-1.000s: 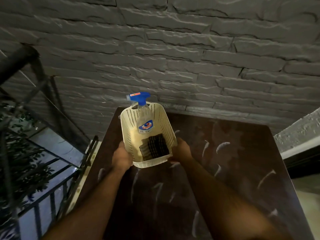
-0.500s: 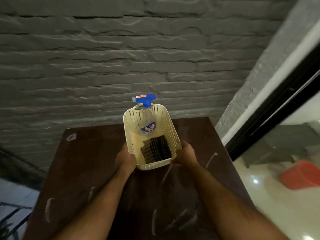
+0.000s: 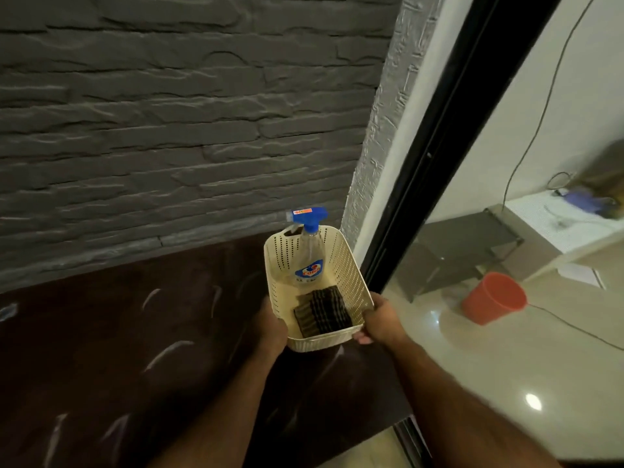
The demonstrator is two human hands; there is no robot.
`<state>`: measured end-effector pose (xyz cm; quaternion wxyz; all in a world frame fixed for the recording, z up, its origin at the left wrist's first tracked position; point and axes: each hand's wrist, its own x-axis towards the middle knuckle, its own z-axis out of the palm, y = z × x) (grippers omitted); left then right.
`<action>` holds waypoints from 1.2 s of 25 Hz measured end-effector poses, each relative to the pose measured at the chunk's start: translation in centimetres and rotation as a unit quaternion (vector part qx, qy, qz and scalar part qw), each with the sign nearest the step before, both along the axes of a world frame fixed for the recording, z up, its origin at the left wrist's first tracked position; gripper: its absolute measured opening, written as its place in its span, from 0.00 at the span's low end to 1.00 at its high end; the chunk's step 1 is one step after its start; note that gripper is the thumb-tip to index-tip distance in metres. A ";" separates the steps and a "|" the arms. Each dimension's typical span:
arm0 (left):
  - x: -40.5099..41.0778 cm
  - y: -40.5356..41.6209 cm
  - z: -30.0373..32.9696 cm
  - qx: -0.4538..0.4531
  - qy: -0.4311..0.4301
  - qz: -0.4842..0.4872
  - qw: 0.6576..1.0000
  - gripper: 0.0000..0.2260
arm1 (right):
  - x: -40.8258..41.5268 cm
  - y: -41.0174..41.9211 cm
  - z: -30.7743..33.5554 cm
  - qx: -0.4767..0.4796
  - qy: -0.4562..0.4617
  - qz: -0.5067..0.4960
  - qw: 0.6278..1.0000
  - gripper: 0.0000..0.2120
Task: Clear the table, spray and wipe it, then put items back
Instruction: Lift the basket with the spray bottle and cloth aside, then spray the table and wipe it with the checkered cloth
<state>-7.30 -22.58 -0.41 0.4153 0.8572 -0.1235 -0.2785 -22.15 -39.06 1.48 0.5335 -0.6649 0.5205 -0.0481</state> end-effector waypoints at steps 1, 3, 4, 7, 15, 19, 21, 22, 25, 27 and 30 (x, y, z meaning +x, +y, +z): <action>-0.2 -0.3 -1.1 0.006 0.006 0.000 1.000 0.19 | -0.4 -0.2 -0.1 0.000 0.002 -0.002 1.000 0.16; -0.7 -0.8 -2.8 0.005 0.010 0.007 1.000 0.17 | -1.0 -0.6 -0.6 0.004 0.014 0.005 1.000 0.15; -1.1 -0.9 -2.9 0.001 0.000 0.014 1.000 0.16 | -1.1 -0.6 -0.8 0.007 0.016 0.009 1.000 0.16; -2.2 -0.9 -2.1 -0.018 -0.013 0.045 0.999 0.14 | -1.3 -0.8 -1.6 0.011 0.010 0.011 1.000 0.17; -2.4 0.1 0.4 -0.003 0.016 0.017 1.000 0.31 | -1.1 -1.7 -0.9 -0.067 0.084 0.078 0.991 0.15; -1.2 1.7 2.6 0.056 -0.127 -0.012 0.990 0.30 | -0.2 -2.4 1.2 -0.331 0.106 0.081 0.934 0.14; -1.0 2.4 3.4 0.028 -0.154 -0.006 0.988 0.25 | 1.7 -2.2 2.3 -0.359 0.039 0.104 0.927 0.13; -1.0 2.6 3.7 0.013 -0.169 -0.007 0.985 0.22 | 2.9 -2.0 2.6 -0.348 0.024 0.141 0.927 0.12; -1.2 2.8 4.3 0.014 -0.209 -0.042 0.977 0.17 | 6.7 -1.0 1.7 -0.290 0.094 0.296 0.905 0.12; -1.0 2.3 4.7 0.021 -0.235 -0.073 0.969 0.17 | 8.3 -0.7 0.3 -0.267 0.154 0.379 0.873 0.12; -0.8 2.1 4.9 0.021 -0.250 -0.089 0.964 0.17 | 9.7 -1.5 -2.4 -0.242 0.230 0.446 0.830 0.15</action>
